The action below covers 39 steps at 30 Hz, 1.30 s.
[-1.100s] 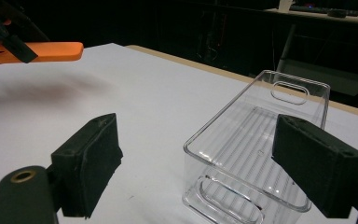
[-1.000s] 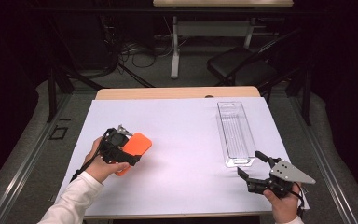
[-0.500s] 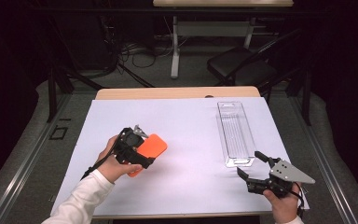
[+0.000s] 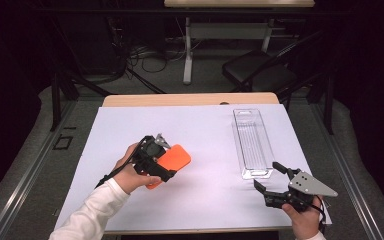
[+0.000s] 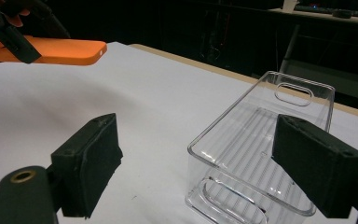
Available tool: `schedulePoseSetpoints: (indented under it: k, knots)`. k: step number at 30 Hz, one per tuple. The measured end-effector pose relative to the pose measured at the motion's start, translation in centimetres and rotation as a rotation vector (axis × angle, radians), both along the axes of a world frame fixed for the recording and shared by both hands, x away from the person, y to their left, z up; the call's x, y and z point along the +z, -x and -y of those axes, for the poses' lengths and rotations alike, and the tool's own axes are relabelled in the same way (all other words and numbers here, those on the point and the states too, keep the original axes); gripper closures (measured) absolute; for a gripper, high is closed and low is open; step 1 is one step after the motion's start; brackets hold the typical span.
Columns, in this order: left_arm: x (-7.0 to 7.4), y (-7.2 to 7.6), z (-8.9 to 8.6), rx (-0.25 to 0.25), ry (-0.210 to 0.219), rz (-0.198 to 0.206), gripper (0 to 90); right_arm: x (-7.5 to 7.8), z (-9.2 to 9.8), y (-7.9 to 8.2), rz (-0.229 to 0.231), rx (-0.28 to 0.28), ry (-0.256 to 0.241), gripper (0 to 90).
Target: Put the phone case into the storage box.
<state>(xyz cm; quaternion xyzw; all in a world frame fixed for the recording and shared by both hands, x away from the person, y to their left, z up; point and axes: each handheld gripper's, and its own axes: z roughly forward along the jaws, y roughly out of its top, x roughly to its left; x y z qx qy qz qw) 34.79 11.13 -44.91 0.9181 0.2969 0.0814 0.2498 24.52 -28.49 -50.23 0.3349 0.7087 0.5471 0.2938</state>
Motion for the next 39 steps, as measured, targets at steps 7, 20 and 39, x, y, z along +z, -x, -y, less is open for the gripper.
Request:
schedulePoseSetpoints:
  k: [7,20,39]
  knots:
    - [0.1,-0.2,0.3,-0.056,-0.008,-0.008,16.0,0.2,-0.2,-0.2,-0.002,0.016,0.025,14.3]
    - [0.6,-0.5,0.5,-0.122,0.002,-0.034,16.0,1.0,-1.3,-1.2,-0.077,0.062,0.046,14.4]
    - [0.8,-0.4,1.7,-0.173,-0.002,-0.033,16.0,1.9,-5.5,-3.0,-0.067,0.156,0.105,14.6]
